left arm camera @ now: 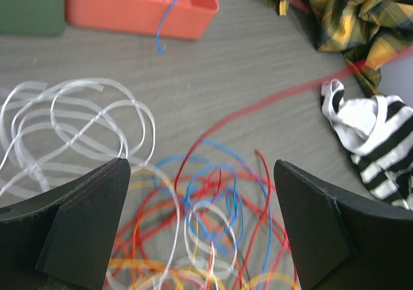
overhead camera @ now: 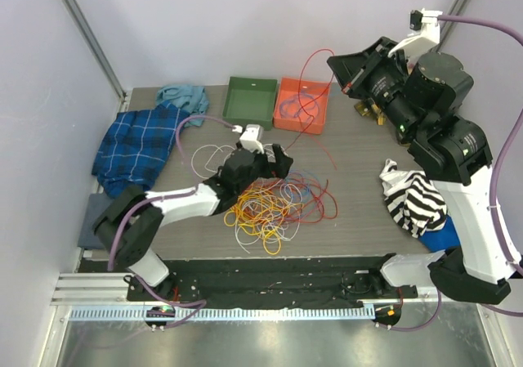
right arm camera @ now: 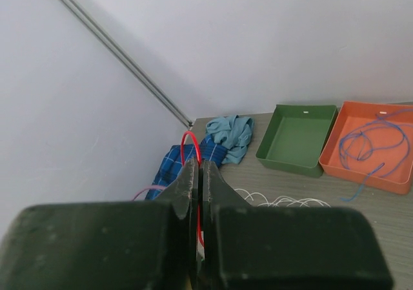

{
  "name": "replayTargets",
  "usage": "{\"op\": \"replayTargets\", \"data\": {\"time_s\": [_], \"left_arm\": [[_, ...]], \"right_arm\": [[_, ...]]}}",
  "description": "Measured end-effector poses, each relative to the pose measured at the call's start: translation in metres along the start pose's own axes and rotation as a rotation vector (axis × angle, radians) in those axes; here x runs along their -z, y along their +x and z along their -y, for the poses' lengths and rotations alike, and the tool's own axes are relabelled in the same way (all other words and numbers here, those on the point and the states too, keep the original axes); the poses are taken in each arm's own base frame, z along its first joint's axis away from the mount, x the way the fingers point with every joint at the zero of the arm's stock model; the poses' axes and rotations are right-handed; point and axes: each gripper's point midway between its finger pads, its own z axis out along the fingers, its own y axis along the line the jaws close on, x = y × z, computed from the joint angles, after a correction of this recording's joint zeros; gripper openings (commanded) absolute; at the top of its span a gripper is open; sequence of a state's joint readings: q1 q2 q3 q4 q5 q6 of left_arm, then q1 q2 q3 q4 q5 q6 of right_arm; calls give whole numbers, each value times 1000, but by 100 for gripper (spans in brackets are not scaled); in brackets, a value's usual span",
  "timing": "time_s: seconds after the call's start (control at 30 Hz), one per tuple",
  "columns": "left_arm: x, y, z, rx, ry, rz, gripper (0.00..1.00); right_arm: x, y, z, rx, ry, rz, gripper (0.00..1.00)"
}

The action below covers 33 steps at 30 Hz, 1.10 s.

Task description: Untangle the cables

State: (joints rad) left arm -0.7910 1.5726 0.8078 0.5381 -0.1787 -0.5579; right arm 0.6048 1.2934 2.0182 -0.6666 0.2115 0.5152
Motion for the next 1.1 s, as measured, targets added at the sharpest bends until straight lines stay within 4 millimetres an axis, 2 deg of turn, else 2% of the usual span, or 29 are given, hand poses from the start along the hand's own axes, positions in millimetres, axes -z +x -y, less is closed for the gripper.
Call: {"op": "replayTargets", "data": {"time_s": [0.07,0.17,0.2,0.27,0.3,0.33,0.37,0.47,0.57,0.63,0.7,0.73,0.8,0.83,0.9,0.97,1.0,1.07,1.1], "left_arm": [[-16,-2,4,-15,7,14,98],[-40,3,5,-30,10,19,87],[-47,7,4,-35,7,14,71],[-60,15,2,-41,1,1,49],[-65,19,0,-42,-3,-7,20],[-68,23,-1,-45,-6,-15,4],[-70,24,-2,-38,-8,-21,0],[-71,20,-7,-52,-33,-34,0],[-60,1,-15,-77,-83,-23,0],[-43,-32,-12,-97,-113,14,0],[-26,-85,3,-109,-125,81,0],[-16,-124,18,-111,-117,136,0],[13,-217,60,-99,-60,291,0],[35,-263,81,-87,-20,379,0],[92,-337,114,-60,52,530,0],[142,-382,134,-43,112,631,0],[160,-397,140,-37,135,661,0],[188,-411,148,-33,169,686,0],[193,-411,149,-33,175,682,0]], "right_arm": [[4,1,-1,-7,-8,-4,1],[12,-1,-2,-13,-20,-1,1],[14,-2,-2,-14,-23,0,1],[20,-3,-2,-14,-26,2,1],[22,-3,-1,-15,-28,4,1],[25,-3,0,-14,-26,3,1],[27,-2,1,-14,-25,3,1],[35,0,6,-12,-14,1,1],[39,5,12,-10,0,-3,1],[41,12,18,-7,14,-8,1],[41,20,25,-4,29,-20,1],[41,25,28,-1,35,-27,1],[39,36,35,3,49,-43,1],[37,40,38,4,54,-49,1],[33,52,44,9,67,-69,1],[29,66,50,11,76,-92,1],[27,74,53,11,79,-106,1],[23,92,59,6,80,-139,1],[21,102,62,1,81,-156,1]]}}
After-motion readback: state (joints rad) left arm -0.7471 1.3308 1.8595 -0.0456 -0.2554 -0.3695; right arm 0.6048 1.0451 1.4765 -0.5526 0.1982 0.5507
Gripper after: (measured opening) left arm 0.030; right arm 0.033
